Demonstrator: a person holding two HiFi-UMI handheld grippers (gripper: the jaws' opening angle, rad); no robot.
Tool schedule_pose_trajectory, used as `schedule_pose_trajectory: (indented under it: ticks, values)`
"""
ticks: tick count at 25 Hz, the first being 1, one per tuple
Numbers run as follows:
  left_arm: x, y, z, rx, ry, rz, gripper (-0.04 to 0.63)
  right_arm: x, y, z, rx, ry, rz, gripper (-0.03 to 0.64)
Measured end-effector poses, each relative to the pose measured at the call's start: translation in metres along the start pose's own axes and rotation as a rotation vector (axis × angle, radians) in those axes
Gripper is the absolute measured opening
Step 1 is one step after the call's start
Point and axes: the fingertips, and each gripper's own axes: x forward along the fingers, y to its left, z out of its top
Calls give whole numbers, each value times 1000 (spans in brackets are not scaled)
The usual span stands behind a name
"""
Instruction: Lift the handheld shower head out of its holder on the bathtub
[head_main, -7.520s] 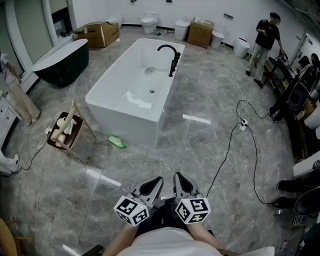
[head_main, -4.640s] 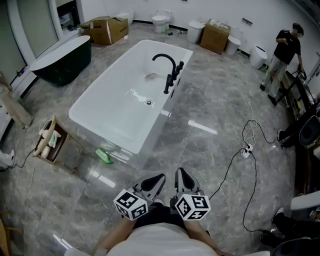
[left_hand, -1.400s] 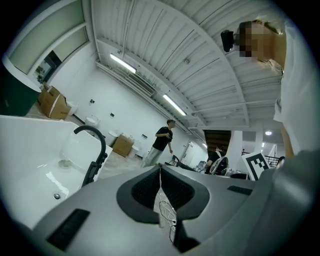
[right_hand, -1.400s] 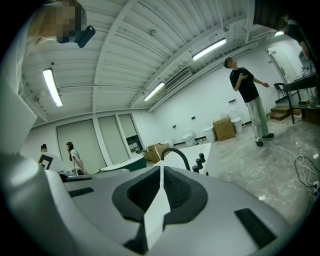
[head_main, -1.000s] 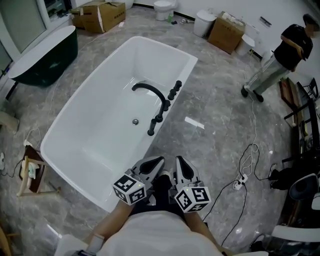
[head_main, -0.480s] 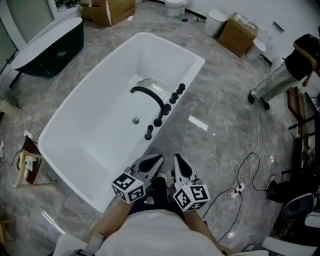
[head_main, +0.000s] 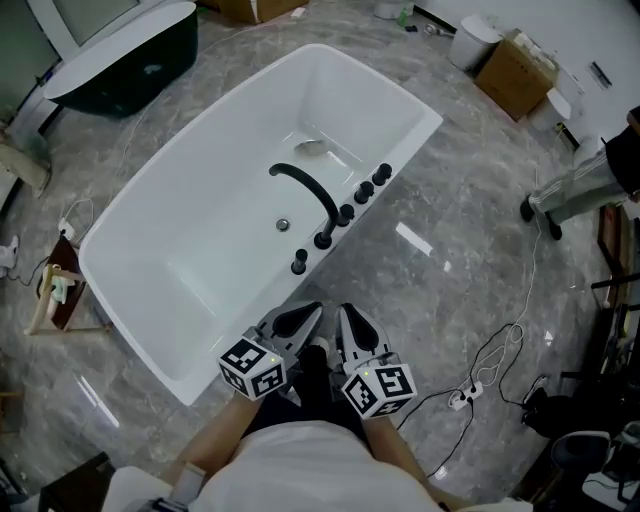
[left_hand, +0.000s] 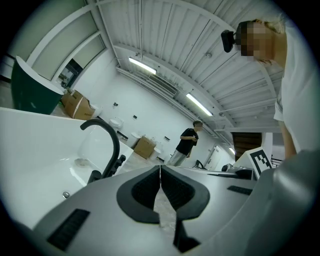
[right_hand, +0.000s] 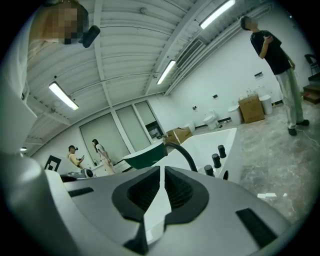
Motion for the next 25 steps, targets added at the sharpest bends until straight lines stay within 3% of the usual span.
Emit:
schedule_pose_trajectory:
  ticks: [10, 16, 23, 25]
  values:
    - [1, 28, -2, -30, -18, 147, 13, 29, -10, 2, -16, 31, 118, 21]
    - [8, 35, -9, -42, -2, 144, 12, 39, -24, -3, -52, 43, 119, 23]
    - [12, 53, -9, -47, -18, 159, 13, 57, -22, -19, -44, 98, 174, 188]
    - [10, 61, -9, -51, -31, 183, 13, 65, -20, -26, -53, 120, 200, 206]
